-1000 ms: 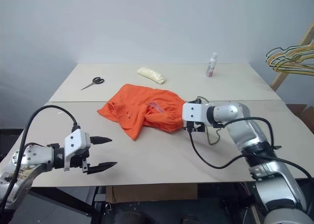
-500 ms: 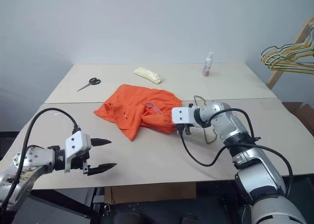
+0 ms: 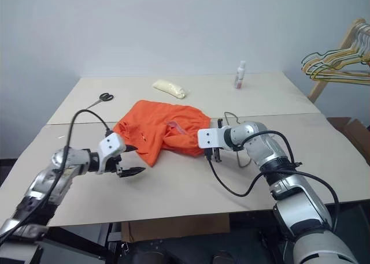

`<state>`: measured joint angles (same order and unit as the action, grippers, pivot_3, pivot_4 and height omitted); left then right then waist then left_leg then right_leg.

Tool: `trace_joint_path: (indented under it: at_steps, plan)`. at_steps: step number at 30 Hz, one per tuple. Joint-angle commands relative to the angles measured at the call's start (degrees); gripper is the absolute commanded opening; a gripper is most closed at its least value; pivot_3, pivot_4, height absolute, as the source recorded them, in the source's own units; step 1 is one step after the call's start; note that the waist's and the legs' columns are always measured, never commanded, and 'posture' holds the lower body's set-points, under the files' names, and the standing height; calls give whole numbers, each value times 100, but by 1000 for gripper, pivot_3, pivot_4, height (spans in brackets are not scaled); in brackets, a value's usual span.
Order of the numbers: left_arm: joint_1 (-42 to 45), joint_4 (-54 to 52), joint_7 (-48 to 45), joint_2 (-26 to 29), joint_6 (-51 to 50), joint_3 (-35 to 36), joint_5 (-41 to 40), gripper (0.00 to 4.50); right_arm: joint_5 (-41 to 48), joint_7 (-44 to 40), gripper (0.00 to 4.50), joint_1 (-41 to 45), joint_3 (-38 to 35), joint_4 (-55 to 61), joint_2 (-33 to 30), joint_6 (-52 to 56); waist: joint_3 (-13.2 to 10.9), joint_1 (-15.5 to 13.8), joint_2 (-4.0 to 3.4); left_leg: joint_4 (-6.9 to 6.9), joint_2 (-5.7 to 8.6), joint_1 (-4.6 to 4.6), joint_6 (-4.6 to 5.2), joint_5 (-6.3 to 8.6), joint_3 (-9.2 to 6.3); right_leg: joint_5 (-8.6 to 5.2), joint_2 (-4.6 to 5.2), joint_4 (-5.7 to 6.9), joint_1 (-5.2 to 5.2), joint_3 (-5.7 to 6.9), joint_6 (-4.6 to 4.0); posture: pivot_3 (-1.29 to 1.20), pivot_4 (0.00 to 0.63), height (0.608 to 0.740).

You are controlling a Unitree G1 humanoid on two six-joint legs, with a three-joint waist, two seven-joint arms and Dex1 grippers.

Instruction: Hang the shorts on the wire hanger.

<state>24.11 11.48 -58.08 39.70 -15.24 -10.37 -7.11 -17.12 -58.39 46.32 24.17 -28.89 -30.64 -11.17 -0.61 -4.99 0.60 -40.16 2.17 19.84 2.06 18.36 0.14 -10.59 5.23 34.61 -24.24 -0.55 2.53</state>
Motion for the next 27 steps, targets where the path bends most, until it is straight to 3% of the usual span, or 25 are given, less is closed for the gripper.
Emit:
trace_joint_path:
  at_steps: [1,5,11,15,25,27]
  plan:
    - [284,313,-26,-204,233,-190,228,4500,-30,128,38,-16,-134,364,-48,121,0,87,0,1,0,0,0,0,0,0,0,0,-1,-1,0,146,0,740]
    - [398,538,593,-654,39,-342,628,4500,-35,163,38,-123,-143,556,-66,207,1,153,1,-1,0,1,1,0,0,0,2,0,-2,-4,0,136,0,740]
    - [282,500,1014,-854,-242,-435,974,4500,7,154,38,-218,-181,766,-77,341,3,211,0,-2,-2,-8,3,1,0,0,3,15,0,-13,0,134,0,740]
    - [252,411,1072,-826,-469,-512,1115,3648,23,153,0,-238,-183,814,-75,381,4,211,1,-4,-2,-15,7,4,0,-1,4,20,6,-15,0,137,0,740]
    - [157,-68,1087,-414,-837,-296,1156,263,-7,223,0,-252,-197,700,-110,366,4,262,1,0,-5,-13,6,3,1,-4,2,24,-5,-18,-4,145,0,740]
    - [83,-244,1075,-317,-906,-178,1076,30,-8,262,0,-274,-210,691,-127,354,4,257,1,1,-5,-12,6,3,0,-4,3,23,-6,-17,-5,145,0,740]
